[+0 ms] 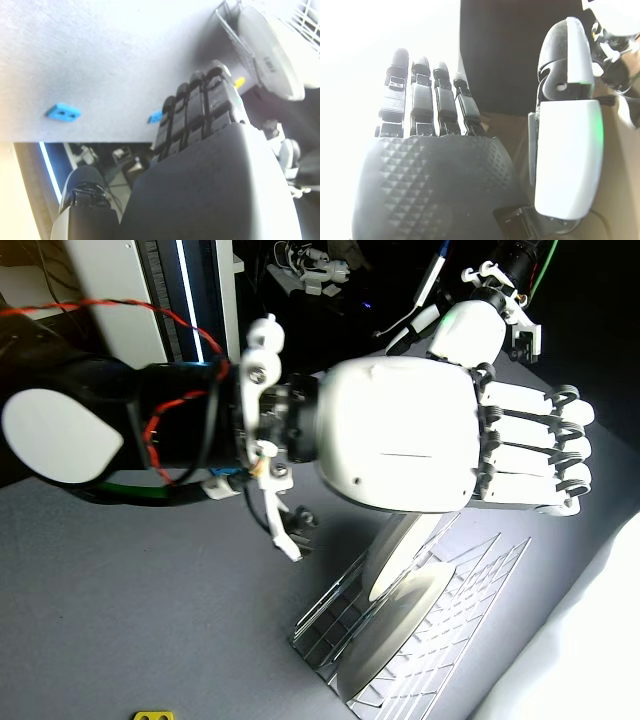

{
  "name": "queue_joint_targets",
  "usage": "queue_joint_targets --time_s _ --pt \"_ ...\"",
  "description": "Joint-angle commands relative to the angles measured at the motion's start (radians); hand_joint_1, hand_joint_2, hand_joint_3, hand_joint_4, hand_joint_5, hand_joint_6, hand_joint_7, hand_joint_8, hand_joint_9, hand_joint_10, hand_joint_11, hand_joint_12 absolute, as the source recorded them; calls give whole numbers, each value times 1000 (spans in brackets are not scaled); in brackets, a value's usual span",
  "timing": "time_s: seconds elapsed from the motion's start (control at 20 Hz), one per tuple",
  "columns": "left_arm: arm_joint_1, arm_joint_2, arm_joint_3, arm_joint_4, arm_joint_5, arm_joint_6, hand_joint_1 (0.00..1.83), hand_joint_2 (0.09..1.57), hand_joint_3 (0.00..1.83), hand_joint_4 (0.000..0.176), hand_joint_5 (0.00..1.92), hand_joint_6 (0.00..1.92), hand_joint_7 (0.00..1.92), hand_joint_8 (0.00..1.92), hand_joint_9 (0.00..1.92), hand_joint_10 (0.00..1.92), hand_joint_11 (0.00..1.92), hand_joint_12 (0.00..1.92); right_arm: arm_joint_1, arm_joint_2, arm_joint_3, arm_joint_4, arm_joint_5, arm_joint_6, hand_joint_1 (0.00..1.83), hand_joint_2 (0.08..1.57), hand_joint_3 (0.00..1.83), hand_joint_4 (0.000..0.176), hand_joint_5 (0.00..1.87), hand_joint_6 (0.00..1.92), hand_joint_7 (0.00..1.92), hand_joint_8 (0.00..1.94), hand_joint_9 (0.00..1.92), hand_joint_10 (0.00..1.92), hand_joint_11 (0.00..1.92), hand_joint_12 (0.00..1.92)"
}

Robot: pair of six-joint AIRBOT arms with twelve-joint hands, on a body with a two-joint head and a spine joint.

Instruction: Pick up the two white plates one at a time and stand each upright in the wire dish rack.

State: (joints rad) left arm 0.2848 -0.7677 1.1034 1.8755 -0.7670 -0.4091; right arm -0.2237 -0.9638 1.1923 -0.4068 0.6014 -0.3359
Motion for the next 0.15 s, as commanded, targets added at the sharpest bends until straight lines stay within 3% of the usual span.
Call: queue_joint_targets --time_s 0.0,0.1 --pt "-11 9 -7 -53 -4 1 0 1061 3 0 70 10 93 13 73 13 41 25 8 11 -7 37 113 -1 964 919 0 0 86 2 148 0 176 1 0 637" --pt "-12 11 -16 -53 -4 1 0 1060 1 0 109 3 134 5 110 7 53 54 3 32 -27 37 98 -36 914 941 6 0 128 12 189 9 201 8 0 661"
